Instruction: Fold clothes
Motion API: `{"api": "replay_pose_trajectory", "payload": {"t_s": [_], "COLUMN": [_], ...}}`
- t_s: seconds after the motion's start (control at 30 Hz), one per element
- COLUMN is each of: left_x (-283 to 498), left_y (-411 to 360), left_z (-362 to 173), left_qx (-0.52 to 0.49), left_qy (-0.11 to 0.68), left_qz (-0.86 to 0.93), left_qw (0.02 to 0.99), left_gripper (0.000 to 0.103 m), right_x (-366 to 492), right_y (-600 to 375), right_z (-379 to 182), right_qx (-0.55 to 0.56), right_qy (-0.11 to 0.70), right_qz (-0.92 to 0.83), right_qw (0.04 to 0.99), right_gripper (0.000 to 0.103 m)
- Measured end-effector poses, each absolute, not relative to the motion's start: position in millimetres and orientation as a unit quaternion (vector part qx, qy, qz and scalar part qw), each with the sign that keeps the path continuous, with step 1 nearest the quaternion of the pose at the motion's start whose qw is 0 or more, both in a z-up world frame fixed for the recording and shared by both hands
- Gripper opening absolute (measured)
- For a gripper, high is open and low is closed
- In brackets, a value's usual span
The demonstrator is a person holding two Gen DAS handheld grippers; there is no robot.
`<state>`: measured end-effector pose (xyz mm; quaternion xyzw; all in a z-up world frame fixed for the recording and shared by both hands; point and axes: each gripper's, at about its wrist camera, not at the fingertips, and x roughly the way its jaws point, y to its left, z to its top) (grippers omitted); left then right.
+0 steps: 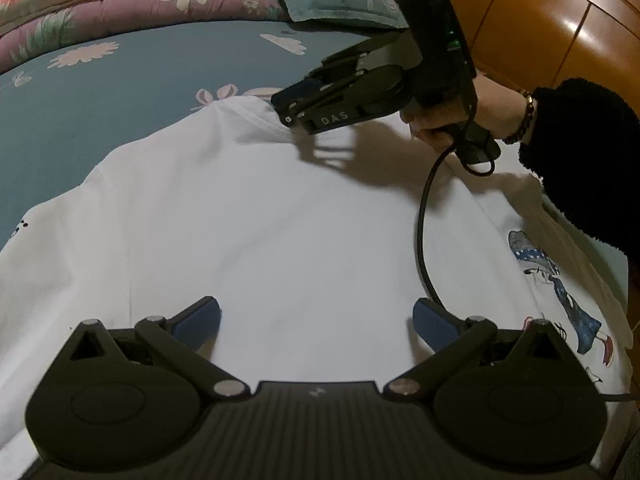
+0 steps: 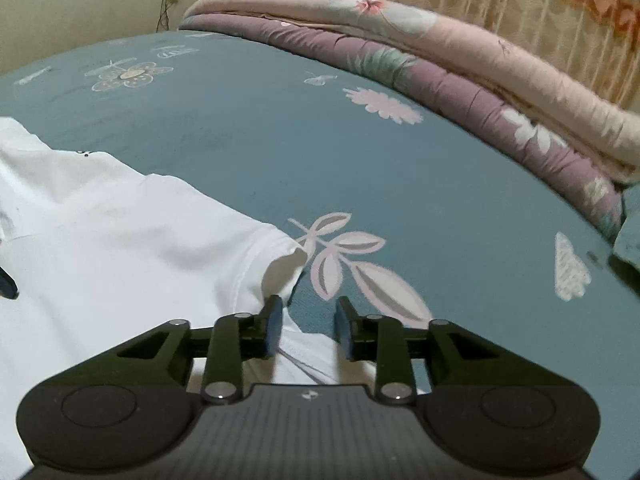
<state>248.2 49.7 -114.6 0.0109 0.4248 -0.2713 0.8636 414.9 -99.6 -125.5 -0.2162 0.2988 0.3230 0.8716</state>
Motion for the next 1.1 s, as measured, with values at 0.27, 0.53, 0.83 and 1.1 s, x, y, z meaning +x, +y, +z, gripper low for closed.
{"api": "replay_pose_trajectory", "payload": {"t_s": [0.27, 0.53, 0.83, 1.1], "left_x": [248, 247, 248, 290], "left_y": [53, 55, 63, 66], "left_z": [-117, -118, -109, -92], "left_qx": [0.007, 0.005, 0.005, 0.015], "left_qy": [0.418, 0.414, 0.422, 0.383], "left_qz": [-0.278, -0.279, -0.263, -0.254], "left_qw": [0.865, 0.866, 0.868, 0.888], "left_gripper": [0.102, 0.102, 0.102, 0.102], "right_x": [419, 448, 431, 429], "right_y": [-83, -64, -103, -144], "right_z": [-132, -122, -100, -110], "right_qx": [-0.218, -0.194, -0.199, -0.149], "right_qy": [0.301, 0.274, 0.323, 0.372], "right_qz": [0.339, 0.314, 0.299, 0.255], "right_qw": [0.864, 0.888, 0.875, 0.88], "right_gripper": [0.044, 0.029, 0.057, 0.057]}}
